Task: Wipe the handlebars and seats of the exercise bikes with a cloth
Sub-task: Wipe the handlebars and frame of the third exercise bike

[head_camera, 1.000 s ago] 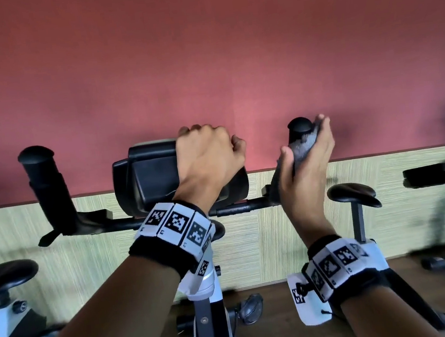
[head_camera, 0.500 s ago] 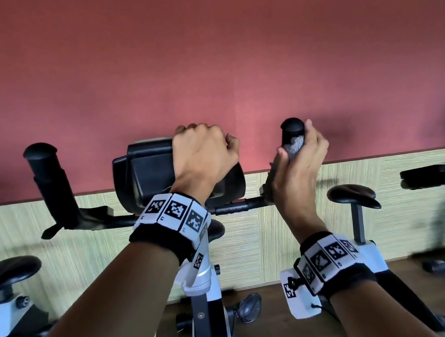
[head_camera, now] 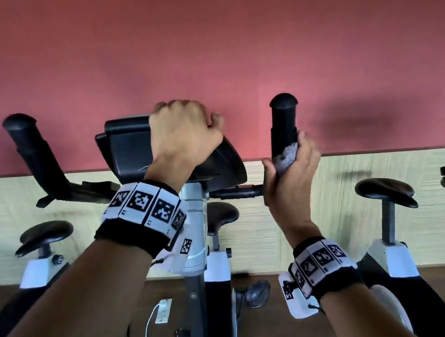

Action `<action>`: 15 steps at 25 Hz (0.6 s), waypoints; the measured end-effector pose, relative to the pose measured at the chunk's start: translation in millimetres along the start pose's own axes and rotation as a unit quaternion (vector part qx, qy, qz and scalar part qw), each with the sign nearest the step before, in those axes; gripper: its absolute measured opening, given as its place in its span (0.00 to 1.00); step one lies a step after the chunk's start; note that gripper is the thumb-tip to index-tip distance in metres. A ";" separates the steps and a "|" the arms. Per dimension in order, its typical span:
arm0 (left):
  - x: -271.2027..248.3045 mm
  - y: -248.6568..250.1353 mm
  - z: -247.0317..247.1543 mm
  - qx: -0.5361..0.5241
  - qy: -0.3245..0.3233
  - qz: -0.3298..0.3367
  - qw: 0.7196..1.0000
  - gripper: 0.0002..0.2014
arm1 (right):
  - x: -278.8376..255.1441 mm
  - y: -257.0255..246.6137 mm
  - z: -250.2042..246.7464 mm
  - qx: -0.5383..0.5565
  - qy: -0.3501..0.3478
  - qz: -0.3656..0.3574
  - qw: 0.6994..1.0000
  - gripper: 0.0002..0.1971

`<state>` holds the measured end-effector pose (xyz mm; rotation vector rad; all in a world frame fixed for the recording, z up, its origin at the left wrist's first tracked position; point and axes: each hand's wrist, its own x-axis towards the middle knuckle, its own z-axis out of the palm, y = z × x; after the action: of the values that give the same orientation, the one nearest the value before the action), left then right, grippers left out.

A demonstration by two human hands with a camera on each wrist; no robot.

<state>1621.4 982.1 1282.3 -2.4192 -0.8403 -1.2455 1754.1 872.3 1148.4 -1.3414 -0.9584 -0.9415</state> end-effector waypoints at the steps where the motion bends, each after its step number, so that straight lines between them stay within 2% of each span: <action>1: -0.3 1.3 2.4 0.001 0.006 -0.009 1.000 0.22 | -12.6 11.4 -1.2 0.033 -0.015 0.028 0.999 0.29; 3: 0.6 4.9 6.7 0.009 0.039 -0.023 0.999 0.22 | -24.6 27.8 -2.7 0.112 -0.046 0.119 0.986 0.23; 4: -0.4 7.0 9.6 0.015 0.055 -0.033 0.998 0.22 | -26.2 36.3 -3.6 0.127 -0.062 0.139 0.980 0.22; 5: -0.7 8.6 12.1 0.024 0.072 -0.040 0.996 0.22 | -23.1 43.8 -5.1 0.139 -0.071 0.126 0.980 0.21; 7: -1.7 8.1 12.7 0.030 0.092 -0.051 0.994 0.23 | -16.6 59.8 -6.1 0.144 -0.108 0.023 0.983 0.21; 8: -2.9 8.5 13.6 0.034 0.095 -0.056 0.993 0.24 | -14.8 69.6 -7.3 0.146 -0.136 -0.016 0.980 0.24; 10: -1.7 10.7 16.0 0.043 0.103 -0.063 0.992 0.25 | -7.4 81.7 -6.6 0.183 -0.165 -0.032 0.969 0.29; 15: -2.6 18.0 20.9 0.012 0.132 -0.087 0.987 0.24 | -4.5 91.3 0.8 0.208 -0.121 -0.101 0.965 0.28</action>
<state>1644.7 977.4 1268.1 -2.1344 -0.9946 -1.5668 1838.4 874.4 1113.3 -1.0250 -1.4166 -0.6812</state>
